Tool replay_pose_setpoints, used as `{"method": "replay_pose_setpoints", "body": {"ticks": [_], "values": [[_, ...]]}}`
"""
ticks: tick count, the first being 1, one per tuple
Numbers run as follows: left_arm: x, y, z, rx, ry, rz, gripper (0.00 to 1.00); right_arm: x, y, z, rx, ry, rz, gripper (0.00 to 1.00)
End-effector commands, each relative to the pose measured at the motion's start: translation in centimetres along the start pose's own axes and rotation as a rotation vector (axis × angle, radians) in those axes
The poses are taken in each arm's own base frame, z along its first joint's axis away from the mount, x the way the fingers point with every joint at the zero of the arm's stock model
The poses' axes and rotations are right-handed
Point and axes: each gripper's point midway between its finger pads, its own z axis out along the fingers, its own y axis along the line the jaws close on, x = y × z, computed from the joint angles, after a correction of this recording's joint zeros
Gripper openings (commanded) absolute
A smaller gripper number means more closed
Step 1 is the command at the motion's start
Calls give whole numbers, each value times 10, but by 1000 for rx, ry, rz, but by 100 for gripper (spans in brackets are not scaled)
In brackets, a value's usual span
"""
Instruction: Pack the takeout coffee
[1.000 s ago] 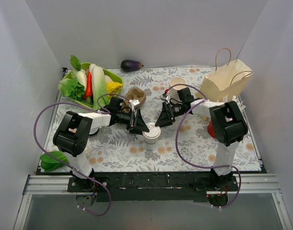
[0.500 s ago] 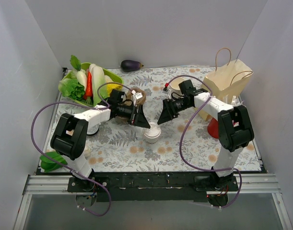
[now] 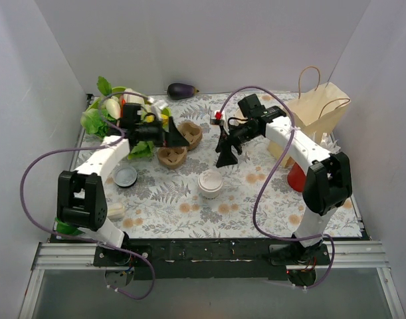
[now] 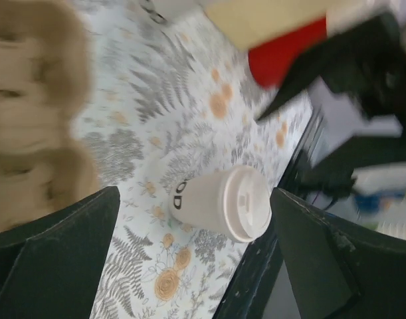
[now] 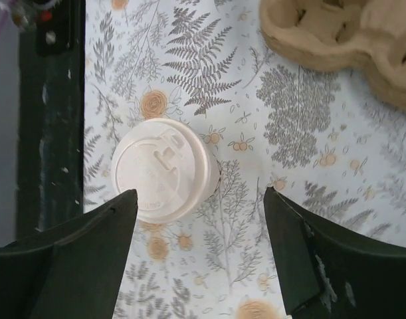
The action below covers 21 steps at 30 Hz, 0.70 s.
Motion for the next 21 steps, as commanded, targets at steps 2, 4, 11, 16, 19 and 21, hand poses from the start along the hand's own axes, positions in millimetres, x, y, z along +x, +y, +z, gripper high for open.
{"method": "replay_pose_setpoints", "body": {"ticks": [2, 4, 11, 16, 19, 21], "values": [[-57, 47, -94, -76, -379, -380, 98, -10, 34, 8, -9, 134, -484, 86], [-59, 59, -110, -100, -427, -398, 98, -4, 37, 16, -8, 162, -554, 88], [-66, 50, -126, -102, -467, -317, 98, -6, 41, 31, -38, 211, -608, 89], [-62, 40, -127, -98, -463, -267, 98, 9, 46, 36, -89, 277, -625, 89], [-63, 30, -125, -97, -453, -207, 98, 12, 48, 40, -101, 291, -634, 89], [-63, 22, -121, -102, -434, -161, 98, 15, 47, 43, -98, 304, -640, 89]]}}
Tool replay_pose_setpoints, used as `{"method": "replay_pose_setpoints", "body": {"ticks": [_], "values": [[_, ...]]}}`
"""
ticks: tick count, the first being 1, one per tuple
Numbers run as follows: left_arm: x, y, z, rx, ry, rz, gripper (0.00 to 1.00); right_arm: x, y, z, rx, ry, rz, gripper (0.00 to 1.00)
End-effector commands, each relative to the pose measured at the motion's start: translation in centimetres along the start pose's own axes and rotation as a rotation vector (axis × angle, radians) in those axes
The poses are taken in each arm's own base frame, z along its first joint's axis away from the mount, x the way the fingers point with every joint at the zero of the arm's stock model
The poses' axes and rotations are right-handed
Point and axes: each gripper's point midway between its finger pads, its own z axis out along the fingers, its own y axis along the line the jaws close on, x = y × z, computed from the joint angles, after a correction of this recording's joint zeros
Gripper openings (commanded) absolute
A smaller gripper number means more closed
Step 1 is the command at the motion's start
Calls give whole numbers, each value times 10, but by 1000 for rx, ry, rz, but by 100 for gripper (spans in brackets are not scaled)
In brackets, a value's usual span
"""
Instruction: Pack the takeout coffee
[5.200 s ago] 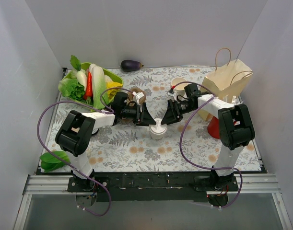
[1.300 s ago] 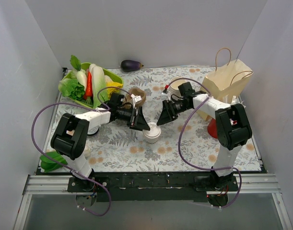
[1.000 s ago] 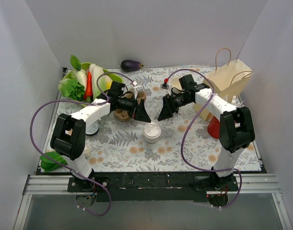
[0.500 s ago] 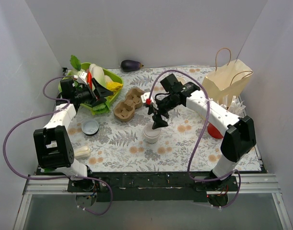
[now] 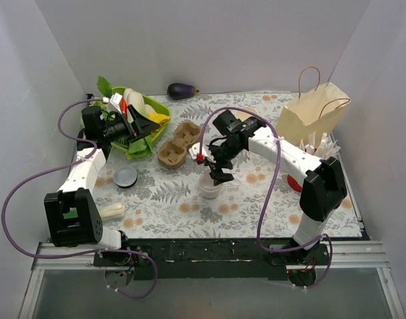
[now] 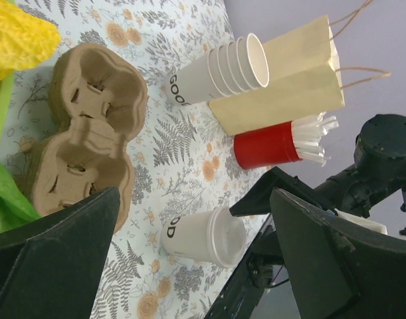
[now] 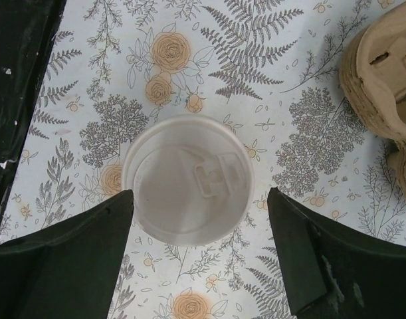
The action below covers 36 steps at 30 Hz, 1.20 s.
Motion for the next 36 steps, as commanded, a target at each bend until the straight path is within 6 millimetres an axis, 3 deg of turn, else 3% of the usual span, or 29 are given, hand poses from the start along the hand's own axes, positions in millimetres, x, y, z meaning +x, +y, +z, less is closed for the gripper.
{"method": "replay_pose_setpoints", "body": {"ticks": [1, 11, 18, 36], "values": [[8, -29, -3, 43, 21, 137, 98, -8, 1, 0, -5, 19, -59, 89], [24, -44, 3, 53, 65, 188, 98, -4, 6, 10, -34, 46, -38, 89], [22, -42, 5, 51, 70, 181, 98, -2, 16, 13, -87, 44, 4, 89], [21, -37, 11, 57, 71, 153, 98, 10, 12, 14, -63, 94, -2, 88]]}}
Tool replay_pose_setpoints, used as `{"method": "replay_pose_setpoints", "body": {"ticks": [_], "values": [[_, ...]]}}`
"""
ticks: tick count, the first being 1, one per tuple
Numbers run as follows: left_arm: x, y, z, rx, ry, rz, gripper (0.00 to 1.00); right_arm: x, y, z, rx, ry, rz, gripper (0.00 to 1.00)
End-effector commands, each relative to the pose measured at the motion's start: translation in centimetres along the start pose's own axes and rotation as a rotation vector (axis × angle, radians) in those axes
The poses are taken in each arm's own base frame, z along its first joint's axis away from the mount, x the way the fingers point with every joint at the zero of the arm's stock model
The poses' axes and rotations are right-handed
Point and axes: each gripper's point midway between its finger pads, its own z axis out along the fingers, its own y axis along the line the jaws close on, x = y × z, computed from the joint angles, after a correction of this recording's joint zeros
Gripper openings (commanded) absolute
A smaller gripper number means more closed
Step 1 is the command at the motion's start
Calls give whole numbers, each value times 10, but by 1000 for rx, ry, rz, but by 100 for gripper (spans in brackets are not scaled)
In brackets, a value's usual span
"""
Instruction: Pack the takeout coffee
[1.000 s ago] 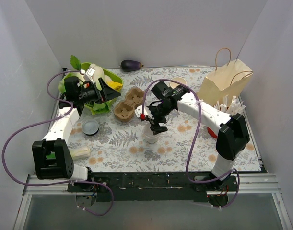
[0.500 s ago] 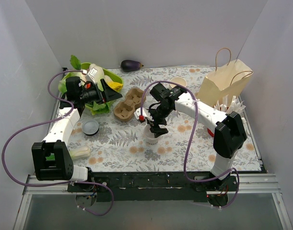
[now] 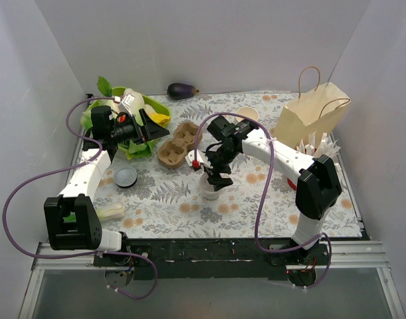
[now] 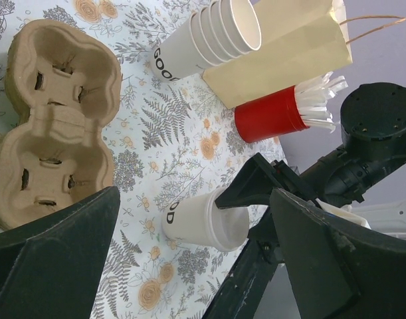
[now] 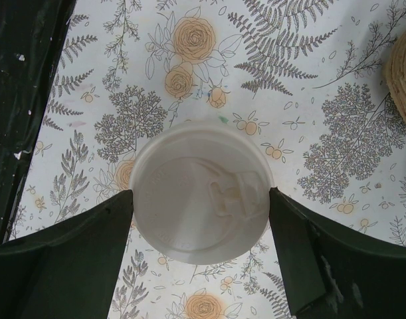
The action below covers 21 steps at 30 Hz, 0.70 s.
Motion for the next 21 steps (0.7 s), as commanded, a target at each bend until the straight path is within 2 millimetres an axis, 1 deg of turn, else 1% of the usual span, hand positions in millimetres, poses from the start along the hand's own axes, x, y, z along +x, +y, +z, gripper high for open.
{"method": "replay_pose_setpoints", "body": {"ticks": [1, 3, 5, 9, 14, 16, 17, 18, 20, 21], "values": [[-11, -7, 1, 17, -20, 35, 98, 1, -3, -3, 13, 23, -13, 88], [-12, -8, 1, 18, -22, 32, 98, 2, -6, -2, 25, 29, -19, 87], [-12, -6, 2, 18, -21, 29, 98, 8, -9, -1, 44, 55, -4, 82], [-12, -7, 2, 18, -22, 30, 98, 14, -17, -4, 90, 88, -10, 77], [-12, -6, 2, 21, -21, 27, 98, 15, -38, -9, 164, 104, -9, 75], [-12, -6, 2, 23, -22, 26, 98, 16, -49, -13, 188, 104, 3, 75], [-13, -6, 3, 23, -22, 28, 98, 18, -54, -15, 198, 108, 14, 75], [-13, -6, 3, 24, -22, 28, 98, 21, -65, -18, 217, 116, 25, 75], [-13, -7, 3, 27, -21, 31, 98, 26, -76, -23, 236, 116, 54, 75], [-13, -7, 2, 26, -23, 32, 98, 28, -90, -30, 261, 106, 78, 75]]}}
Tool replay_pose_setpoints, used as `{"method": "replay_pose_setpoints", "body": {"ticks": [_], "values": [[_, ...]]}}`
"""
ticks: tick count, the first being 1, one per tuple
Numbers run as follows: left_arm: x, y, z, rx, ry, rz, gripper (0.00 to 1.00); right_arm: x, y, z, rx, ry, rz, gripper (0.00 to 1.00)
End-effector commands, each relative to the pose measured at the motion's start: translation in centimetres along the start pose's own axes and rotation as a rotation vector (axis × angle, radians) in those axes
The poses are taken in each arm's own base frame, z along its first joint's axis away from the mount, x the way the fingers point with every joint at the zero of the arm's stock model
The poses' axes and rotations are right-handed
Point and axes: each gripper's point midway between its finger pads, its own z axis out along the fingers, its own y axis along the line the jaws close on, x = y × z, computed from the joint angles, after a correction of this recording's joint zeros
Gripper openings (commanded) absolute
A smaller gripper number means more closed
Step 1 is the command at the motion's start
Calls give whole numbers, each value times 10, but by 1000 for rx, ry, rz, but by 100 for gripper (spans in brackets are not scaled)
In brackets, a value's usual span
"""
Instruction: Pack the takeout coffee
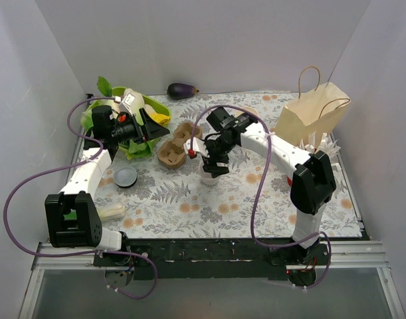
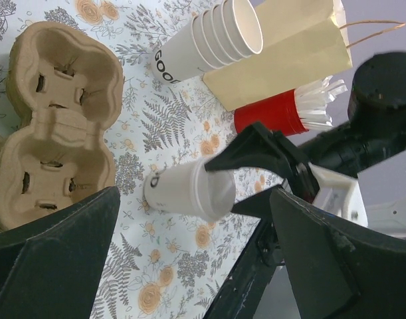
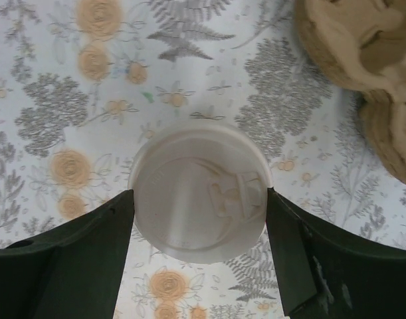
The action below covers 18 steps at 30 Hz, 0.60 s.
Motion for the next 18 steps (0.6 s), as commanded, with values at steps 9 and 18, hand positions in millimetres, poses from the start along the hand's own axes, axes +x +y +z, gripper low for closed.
{"method": "replay_pose_setpoints", "body": {"ticks": [9, 18], "values": [[-11, -15, -4, 25, -19, 51, 98, 50, -130, -25, 209, 49, 178, 75], [-11, -17, -6, 24, -21, 68, 98, 69, -152, -38, 264, 20, 311, 76]]}}
